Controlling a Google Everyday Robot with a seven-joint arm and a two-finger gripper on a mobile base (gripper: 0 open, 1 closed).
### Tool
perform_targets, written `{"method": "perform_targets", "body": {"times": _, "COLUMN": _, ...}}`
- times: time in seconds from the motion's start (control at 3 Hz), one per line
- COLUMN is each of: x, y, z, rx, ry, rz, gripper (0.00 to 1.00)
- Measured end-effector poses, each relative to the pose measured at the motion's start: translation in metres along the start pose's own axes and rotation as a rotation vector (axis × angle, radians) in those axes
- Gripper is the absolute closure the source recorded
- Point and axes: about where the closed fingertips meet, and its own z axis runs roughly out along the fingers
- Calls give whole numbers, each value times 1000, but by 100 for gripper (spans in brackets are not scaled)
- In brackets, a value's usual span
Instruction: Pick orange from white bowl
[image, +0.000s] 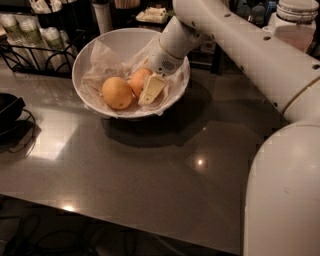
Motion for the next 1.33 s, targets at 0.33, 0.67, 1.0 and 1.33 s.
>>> {"method": "perform_targets", "body": {"times": 0.33, "x": 1, "y": 1, "z": 6, "rx": -12, "ry": -7, "rz": 10, "gripper": 43}}
{"method": "perform_targets", "body": {"times": 0.67, "x": -1, "y": 1, "z": 3, "rx": -12, "ry": -9, "rz": 11, "gripper": 66}}
{"method": "perform_targets", "body": {"times": 1.0, "x": -1, "y": 1, "z": 3, "rx": -12, "ry": -9, "rz": 11, "gripper": 90}}
{"method": "perform_targets", "body": {"times": 1.33, "x": -5, "y": 1, "z": -7, "rx": 7, "ry": -30, "rz": 1, "gripper": 100}}
